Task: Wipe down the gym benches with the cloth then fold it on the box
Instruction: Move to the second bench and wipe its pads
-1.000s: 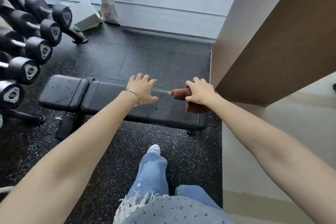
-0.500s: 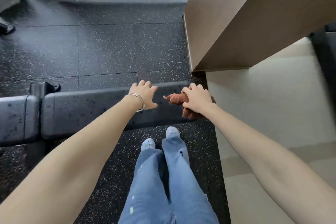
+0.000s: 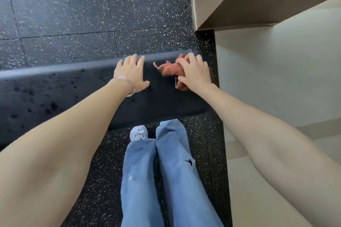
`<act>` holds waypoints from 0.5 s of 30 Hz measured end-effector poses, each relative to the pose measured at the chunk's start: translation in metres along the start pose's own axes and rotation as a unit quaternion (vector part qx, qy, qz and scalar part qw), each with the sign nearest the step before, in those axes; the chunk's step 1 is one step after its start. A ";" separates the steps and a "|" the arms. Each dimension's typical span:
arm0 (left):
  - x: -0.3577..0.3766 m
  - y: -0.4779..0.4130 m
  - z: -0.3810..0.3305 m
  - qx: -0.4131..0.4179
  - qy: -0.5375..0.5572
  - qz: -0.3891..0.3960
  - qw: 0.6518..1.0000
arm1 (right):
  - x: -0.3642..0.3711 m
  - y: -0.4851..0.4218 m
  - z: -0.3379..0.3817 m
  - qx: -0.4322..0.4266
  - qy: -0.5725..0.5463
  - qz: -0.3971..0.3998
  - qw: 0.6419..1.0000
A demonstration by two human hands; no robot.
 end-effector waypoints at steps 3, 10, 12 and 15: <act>0.026 -0.026 0.017 -0.016 0.003 -0.002 1.000 | 0.023 -0.041 -0.010 0.047 -0.029 -0.047 0.997; 0.050 -0.047 0.024 -0.032 0.022 -0.033 0.999 | 0.054 0.011 -0.011 0.069 -0.061 -0.133 0.987; 0.047 -0.047 0.022 -0.036 0.027 -0.051 0.998 | 0.059 0.045 -0.006 0.014 -0.072 -0.126 0.989; 0.043 -0.052 0.012 -0.010 0.034 -0.056 0.998 | 0.063 0.056 -0.011 -0.066 -0.061 -0.091 0.992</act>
Point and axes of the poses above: each hand's wrist, its own y-axis away from the middle knuckle, its own x-axis out of the palm, z = x × y, the point moved 10 cm from there along -y, towards the middle knuckle, and after that the axes turned 13 degrees about -z, right-handed, at the moved point
